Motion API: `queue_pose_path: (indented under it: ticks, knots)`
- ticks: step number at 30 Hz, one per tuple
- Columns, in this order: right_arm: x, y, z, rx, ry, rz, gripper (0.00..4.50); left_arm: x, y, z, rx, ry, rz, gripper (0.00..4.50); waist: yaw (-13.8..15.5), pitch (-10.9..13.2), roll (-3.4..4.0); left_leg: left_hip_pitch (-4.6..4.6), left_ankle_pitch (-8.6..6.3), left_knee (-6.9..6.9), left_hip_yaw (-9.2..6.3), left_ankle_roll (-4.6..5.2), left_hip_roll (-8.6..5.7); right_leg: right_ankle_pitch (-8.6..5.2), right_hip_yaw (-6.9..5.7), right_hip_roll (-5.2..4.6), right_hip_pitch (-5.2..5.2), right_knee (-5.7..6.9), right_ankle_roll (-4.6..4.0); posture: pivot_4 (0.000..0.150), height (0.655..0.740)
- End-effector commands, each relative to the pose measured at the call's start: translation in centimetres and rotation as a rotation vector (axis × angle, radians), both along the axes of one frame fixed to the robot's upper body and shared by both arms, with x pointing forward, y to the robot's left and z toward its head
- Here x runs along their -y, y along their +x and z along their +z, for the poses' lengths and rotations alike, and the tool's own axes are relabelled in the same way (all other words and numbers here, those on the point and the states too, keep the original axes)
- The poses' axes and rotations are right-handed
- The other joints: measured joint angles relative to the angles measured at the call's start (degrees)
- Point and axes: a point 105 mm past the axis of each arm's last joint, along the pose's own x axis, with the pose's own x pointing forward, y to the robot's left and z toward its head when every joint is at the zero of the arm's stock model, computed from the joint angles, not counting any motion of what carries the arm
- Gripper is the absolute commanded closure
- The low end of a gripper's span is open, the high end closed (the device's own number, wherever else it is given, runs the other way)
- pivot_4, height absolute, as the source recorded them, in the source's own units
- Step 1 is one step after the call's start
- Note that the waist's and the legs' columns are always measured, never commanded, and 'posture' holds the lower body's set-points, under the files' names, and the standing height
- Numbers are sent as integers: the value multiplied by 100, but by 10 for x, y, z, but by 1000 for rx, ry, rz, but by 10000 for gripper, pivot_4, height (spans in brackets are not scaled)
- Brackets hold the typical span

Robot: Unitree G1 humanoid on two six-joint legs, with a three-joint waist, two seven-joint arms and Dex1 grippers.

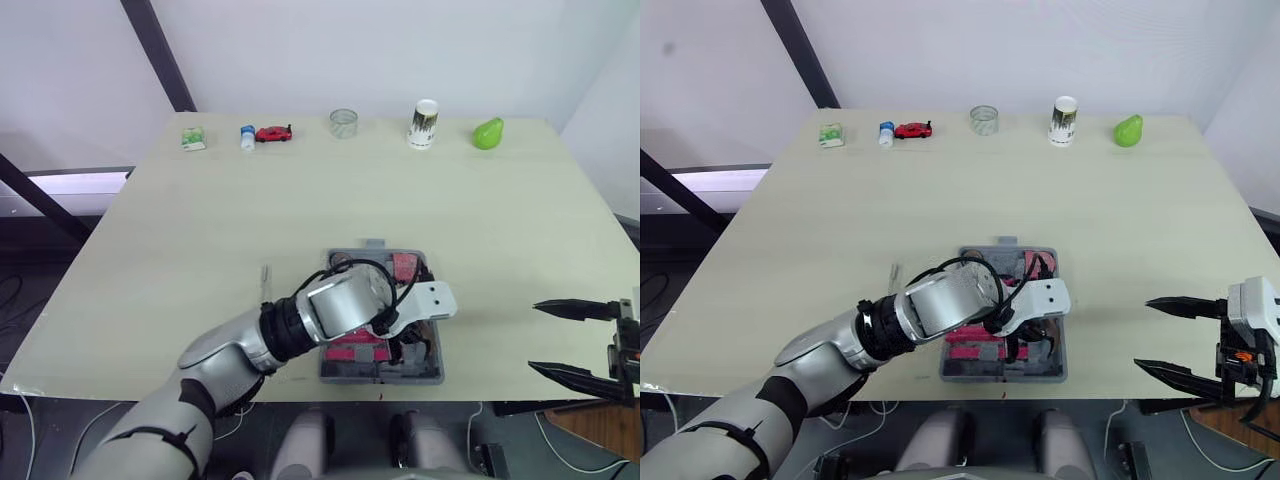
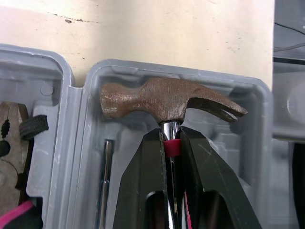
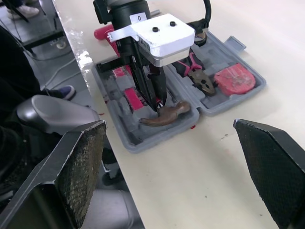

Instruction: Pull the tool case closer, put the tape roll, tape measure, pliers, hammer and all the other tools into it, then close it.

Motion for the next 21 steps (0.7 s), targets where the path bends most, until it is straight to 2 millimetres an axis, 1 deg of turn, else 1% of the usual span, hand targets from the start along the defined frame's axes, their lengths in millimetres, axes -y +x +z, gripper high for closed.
queue_pose_path:
  ticks: [1,15,21]
  knots:
    - [0,-1,11,55,-33,5,0,9,1,5,60,-14,-52,44605,0,0,0,0,0,0,-1,0,0,0,0,0,0,0,0,1500,7400]
    - [0,0,12,61,-37,-1,0,9,1,-1,67,-3,-82,44605,1,0,0,0,0,0,0,0,0,0,0,0,0,0,0,1500,7400]
    - [2,0,11,58,-35,-5,0,6,4,3,74,-20,-70,44605,0,0,0,0,0,0,0,0,0,0,0,0,0,0,0,1500,7400]
